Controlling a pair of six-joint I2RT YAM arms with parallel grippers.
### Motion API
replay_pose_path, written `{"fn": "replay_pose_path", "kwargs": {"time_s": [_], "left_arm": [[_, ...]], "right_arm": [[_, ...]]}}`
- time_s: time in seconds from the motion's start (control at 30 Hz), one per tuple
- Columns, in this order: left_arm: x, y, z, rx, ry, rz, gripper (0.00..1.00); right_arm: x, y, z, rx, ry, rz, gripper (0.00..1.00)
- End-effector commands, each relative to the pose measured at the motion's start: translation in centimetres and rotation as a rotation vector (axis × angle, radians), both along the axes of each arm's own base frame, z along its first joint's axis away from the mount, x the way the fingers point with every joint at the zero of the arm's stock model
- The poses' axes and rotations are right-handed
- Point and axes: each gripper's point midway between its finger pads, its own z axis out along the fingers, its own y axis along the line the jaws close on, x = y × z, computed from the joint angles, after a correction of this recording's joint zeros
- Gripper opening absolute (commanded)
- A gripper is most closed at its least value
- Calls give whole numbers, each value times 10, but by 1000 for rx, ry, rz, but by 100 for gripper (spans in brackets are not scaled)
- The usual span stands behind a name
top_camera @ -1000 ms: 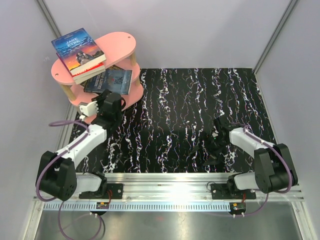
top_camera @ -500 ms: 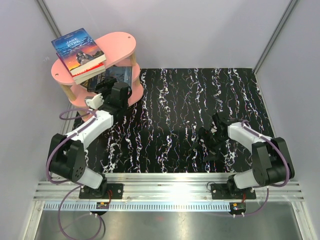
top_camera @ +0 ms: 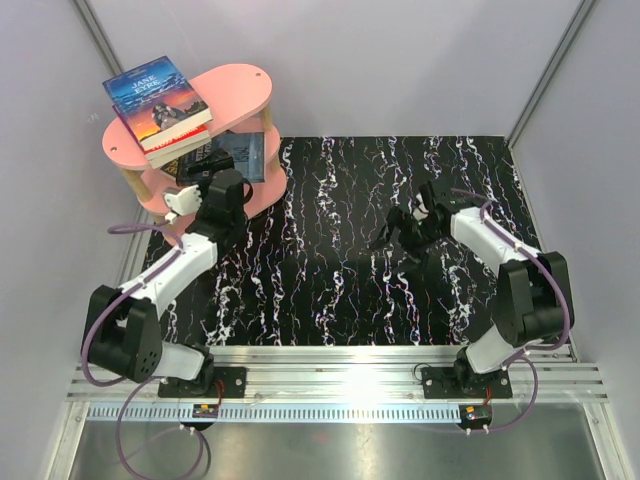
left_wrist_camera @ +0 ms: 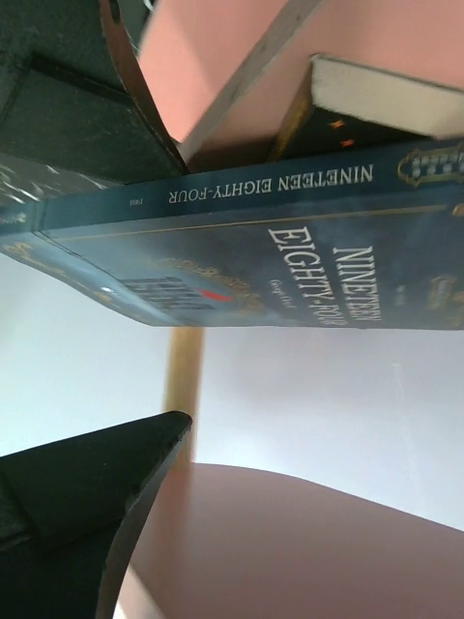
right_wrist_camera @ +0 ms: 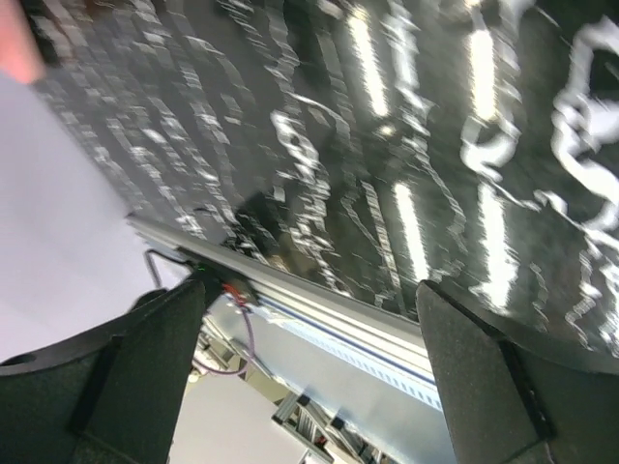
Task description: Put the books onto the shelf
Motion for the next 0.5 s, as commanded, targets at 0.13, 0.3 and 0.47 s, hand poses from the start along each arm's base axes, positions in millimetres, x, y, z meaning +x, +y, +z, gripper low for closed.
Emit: {"fn": "replay_pose_path", "kwargs": {"time_s": [0.13, 0.3, 0.47], "left_arm": [[-24, -12, 24, 60, -32, -151, 99], [-41, -11, 30, 95, -19, -193, 99], [-44, -5, 30, 50, -39, -179, 99]], "right_arm": [[55, 35, 47, 145, -119, 54, 93], [77, 77, 72, 224, -164, 108, 54], [85, 146, 102, 307, -203, 192, 20]]}}
